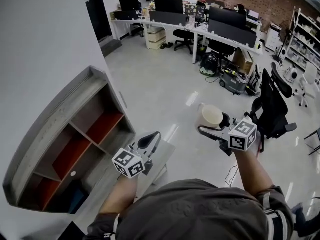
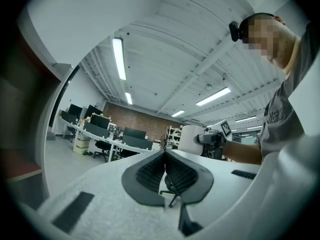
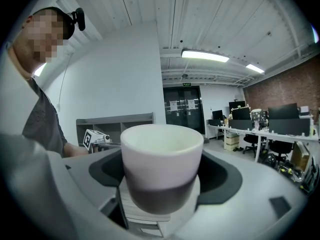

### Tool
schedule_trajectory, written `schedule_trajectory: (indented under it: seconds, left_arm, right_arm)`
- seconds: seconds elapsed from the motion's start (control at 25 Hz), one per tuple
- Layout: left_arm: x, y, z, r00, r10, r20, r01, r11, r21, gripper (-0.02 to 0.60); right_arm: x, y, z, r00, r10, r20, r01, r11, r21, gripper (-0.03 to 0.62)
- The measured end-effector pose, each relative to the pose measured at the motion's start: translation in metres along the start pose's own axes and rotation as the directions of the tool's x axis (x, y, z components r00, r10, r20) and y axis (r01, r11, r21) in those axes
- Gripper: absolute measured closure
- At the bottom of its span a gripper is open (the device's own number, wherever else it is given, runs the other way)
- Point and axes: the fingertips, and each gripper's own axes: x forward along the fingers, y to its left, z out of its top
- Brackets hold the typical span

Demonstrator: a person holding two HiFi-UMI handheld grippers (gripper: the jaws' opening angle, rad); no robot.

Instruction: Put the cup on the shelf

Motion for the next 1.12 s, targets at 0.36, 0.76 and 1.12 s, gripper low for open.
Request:
schedule_trajectory:
  seconds: [0.36,0.76,1.12]
  left_arm:
    - [0.107,0.032,0.009,0.99,0.133,0.038,-0.133,0.991,0.002,0.583]
    - [0.147,0.056,0.019,0.972,0.23,0.053,-0.231,0.973,0.023,0.583]
    - [0.111,0.099,0.058,0.965,0.248,0.086,-0.253,0.966,0.06,0.583]
  right_arm:
    - [0.007,-0.125,0.019,0.994,0.109,-0.017,-0.11,0.994,-0.024,0.177]
    - [0.032,-0.184,0.038,0.982,0.187,-0.035,-0.189,0.981,-0.052,0.177]
    - [0.079,-0.165,0.054,0.983,0.183,-0.022,-0.184,0.982,-0.047,0.177]
